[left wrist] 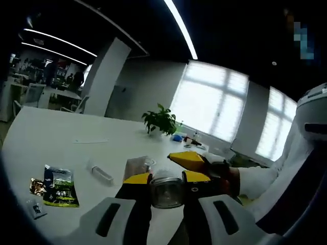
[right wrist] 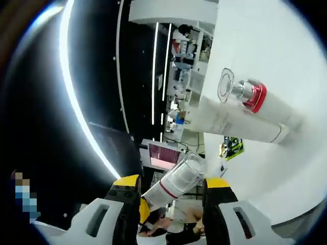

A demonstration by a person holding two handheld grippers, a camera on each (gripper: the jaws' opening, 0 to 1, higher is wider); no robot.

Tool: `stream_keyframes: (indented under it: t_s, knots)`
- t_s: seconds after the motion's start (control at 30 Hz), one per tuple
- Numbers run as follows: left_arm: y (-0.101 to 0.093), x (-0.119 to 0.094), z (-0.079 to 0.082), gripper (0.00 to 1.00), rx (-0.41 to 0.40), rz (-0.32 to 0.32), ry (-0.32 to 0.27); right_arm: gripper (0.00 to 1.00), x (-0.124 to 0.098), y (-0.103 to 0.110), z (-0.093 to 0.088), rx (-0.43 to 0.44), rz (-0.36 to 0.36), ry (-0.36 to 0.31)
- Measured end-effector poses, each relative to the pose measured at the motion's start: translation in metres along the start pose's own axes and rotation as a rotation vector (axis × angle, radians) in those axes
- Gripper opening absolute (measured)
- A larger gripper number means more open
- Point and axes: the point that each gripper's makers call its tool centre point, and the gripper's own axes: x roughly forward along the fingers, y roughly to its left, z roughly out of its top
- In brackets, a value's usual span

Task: Arrange the skincare products in the storage area until every visible bottle or jar stands upright without overlapping.

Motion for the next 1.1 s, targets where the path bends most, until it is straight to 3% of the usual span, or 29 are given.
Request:
stream_keyframes:
  t_s: [0.07,0.13,0.23,0.37,0.47,0.67,0.7,1.1]
  knots:
    - [-0.001,0.000,-0.001,0.18,-0.002,-0.007,0.008,0.45,0.000,-0.001,0.004,0.016,-0.006,-0.014]
    - [-0.003,0.000,-0.001,0.18,0.009,-0.010,0.002,0.36,-0.002,-0.005,0.007,0.023,-0.022,-0.019]
    - [-0.003,-0.001,-0.002,0.18,0.019,-0.014,0.006,0.33,-0.003,-0.002,0.007,0.036,-0.015,-0.008]
    - [-0.006,0.001,-0.008,0.18,0.057,-0.017,0.036,0.24,-0.003,0.000,0.010,0.017,-0.003,-0.006]
    - [-0.005,0.001,-0.019,0.18,0.065,-0.018,0.093,0.21,-0.003,0.004,0.011,-0.022,0.011,0.005]
    - [-0.007,0.004,-0.036,0.18,0.069,-0.032,0.144,0.16,-0.002,0.017,0.012,-0.113,0.046,0.033]
    - [-0.007,0.005,-0.037,0.18,0.073,-0.035,0.140,0.16,-0.001,0.016,0.012,-0.177,0.038,0.040]
    - [0.001,0.004,-0.043,0.21,0.097,-0.042,0.142,0.15,0.003,0.020,0.009,-0.288,0.043,0.074]
